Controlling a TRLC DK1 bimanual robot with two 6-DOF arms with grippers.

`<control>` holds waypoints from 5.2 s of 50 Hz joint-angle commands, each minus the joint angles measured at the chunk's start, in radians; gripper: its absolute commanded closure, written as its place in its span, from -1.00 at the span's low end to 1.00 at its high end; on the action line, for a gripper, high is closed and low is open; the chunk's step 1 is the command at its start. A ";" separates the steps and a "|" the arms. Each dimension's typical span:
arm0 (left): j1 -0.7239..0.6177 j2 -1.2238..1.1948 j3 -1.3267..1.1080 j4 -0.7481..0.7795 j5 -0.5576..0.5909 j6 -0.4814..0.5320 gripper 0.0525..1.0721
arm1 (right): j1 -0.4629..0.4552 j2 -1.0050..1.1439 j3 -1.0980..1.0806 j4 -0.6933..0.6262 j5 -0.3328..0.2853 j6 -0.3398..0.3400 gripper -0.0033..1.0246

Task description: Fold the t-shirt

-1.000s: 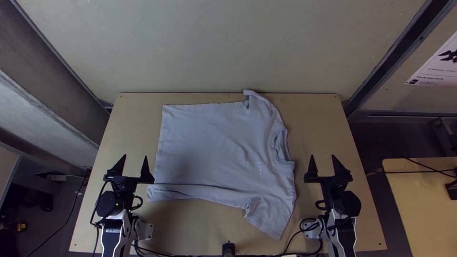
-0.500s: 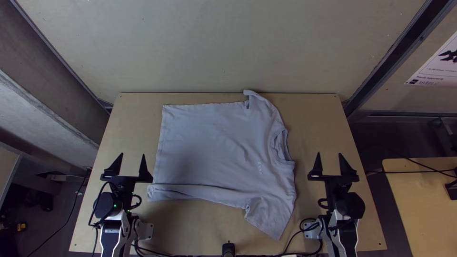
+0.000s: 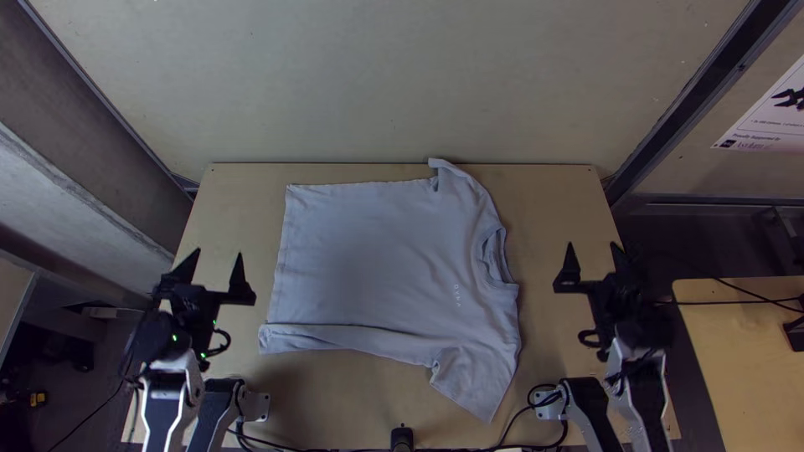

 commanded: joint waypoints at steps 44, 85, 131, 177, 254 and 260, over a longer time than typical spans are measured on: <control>0.114 0.840 0.847 -0.425 0.200 0.055 -0.89 | 0.107 0.936 1.234 -0.867 -0.045 0.153 -0.91; 0.039 1.326 1.114 -0.408 0.229 0.018 -0.89 | 0.110 1.442 1.523 -1.004 -0.253 0.147 -0.90; 0.010 1.663 1.248 -0.336 0.229 -0.016 -0.89 | 0.150 1.916 1.786 -0.998 -0.196 0.095 -0.81; -0.005 1.800 1.317 -0.304 0.229 -0.019 -0.79 | 0.132 2.039 1.813 -0.874 -0.129 0.055 -0.68; 0.047 1.874 1.344 -0.339 0.260 0.007 0.95 | 0.185 2.067 1.812 -0.771 -0.106 0.023 0.95; 0.045 1.860 1.358 -0.342 0.260 -0.003 0.94 | 0.185 2.039 1.813 -0.771 -0.106 0.028 0.95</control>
